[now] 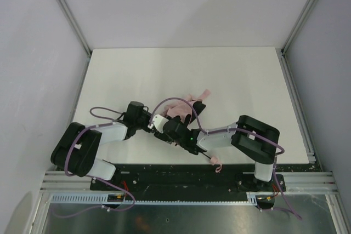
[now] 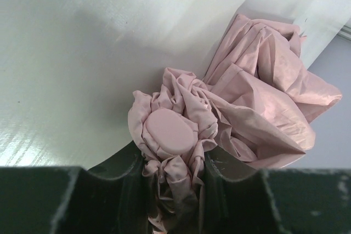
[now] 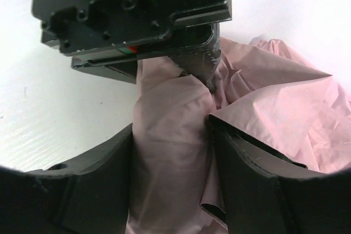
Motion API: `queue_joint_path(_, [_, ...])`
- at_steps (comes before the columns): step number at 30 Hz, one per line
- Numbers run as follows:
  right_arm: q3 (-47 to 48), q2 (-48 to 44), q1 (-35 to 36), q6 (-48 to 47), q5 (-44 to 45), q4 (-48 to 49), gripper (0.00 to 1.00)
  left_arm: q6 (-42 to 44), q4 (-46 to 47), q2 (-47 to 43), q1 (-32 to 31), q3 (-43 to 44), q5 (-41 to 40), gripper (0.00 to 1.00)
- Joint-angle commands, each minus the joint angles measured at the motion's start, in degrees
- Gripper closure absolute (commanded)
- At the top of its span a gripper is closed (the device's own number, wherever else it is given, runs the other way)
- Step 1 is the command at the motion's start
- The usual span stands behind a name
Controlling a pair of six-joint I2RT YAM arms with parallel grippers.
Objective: Put away the umbrella
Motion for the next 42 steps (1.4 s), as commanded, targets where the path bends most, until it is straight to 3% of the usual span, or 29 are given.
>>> queue_joint_path(1, [-1.27, 3.93, -2.13, -1.19, 5.82, 5.30, 0.42, -0.40, -5.68, 0.43, -0.08, 0.53, -0.55, 1.00])
queue_joint_path(9, [-1.31, 9.13, -5.39, 4.46, 4.66, 5.96, 0.59, -2.07, -6.93, 0.72, -0.48, 0.74, 1.25, 1.00])
queue_joint_path(14, [-1.26, 10.13, -7.84, 7.13, -0.97, 3.04, 0.92, -2.59, -7.18, -0.37, -1.27, 0.83, 1.39, 1.00])
queue_joint_path(16, [-1.30, 9.87, -9.31, 8.84, -6.16, 1.02, 0.98, -1.89, -7.19, -1.11, -1.31, 1.20, 0.78, 1.00])
queue_joint_path(18, [-1.35, 9.70, -11.09, 10.83, -12.29, -0.80, 1.00, -0.35, -7.19, -1.96, -1.27, 2.26, -0.21, 0.90])
queue_joint_path(22, [-2.16, 10.06, -14.08, 14.15, -25.23, -2.19, 1.00, 2.78, -6.87, -4.21, -0.55, 4.69, -2.52, 0.42])
queue_joint_path(25, [-2.83, 10.35, -15.79, 16.44, -31.60, -1.88, 1.00, 5.25, -5.90, -5.57, 1.16, 5.75, -2.18, 0.11])
queue_joint_path(26, [-2.95, 10.53, -16.49, 17.41, -33.35, -1.83, 1.00, 6.06, -5.54, -6.04, 1.99, 5.88, -1.68, 0.06])
queue_joint_path(34, [-3.11, 12.00, -24.33, 26.79, -48.30, -0.44, 1.00, 10.84, -1.24, -13.44, 8.32, 4.25, 1.63, 0.01])
queue_joint_path(38, [-2.98, 15.23, -28.65, 35.35, -55.81, 2.33, 1.00, 8.40, 0.56, -13.06, 8.02, 3.43, 6.25, 0.01])
queue_joint_path(42, [-1.81, 19.35, -31.36, 43.73, -61.56, 6.05, 1.00, 6.29, 2.26, -12.21, 5.30, 2.98, 5.71, 0.00])
